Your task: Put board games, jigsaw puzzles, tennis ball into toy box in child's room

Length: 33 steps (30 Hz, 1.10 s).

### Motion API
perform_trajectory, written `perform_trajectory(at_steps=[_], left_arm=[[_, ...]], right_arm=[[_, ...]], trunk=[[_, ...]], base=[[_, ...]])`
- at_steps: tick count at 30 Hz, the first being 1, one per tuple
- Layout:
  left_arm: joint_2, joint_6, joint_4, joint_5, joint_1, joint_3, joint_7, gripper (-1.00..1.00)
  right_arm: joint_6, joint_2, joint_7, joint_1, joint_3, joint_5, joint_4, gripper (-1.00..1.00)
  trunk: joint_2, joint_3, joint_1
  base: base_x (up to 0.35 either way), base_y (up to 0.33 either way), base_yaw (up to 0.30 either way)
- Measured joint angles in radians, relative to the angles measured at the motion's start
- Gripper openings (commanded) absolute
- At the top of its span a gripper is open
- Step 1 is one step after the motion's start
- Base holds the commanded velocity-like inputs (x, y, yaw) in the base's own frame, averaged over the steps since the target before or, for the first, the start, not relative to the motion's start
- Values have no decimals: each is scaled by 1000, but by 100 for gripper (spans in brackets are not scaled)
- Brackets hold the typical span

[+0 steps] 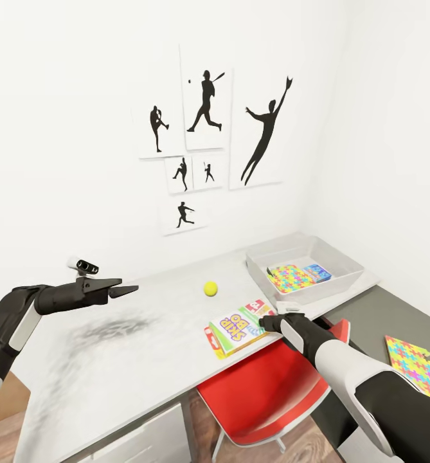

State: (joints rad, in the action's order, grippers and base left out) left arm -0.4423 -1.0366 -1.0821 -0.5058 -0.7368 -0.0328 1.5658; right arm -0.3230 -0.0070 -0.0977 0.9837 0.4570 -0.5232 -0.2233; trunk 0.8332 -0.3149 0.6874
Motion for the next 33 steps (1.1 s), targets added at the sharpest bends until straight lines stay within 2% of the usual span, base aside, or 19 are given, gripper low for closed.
perform_trajectory(at_steps=[33], left_arm=[[1, 0, 0, 2, 0, -1, 0, 100]], right_arm=[[0, 0, -2, 1, -1, 7, 1, 100]], trunk=[[0, 0, 0]], base=[[0, 49, 0]])
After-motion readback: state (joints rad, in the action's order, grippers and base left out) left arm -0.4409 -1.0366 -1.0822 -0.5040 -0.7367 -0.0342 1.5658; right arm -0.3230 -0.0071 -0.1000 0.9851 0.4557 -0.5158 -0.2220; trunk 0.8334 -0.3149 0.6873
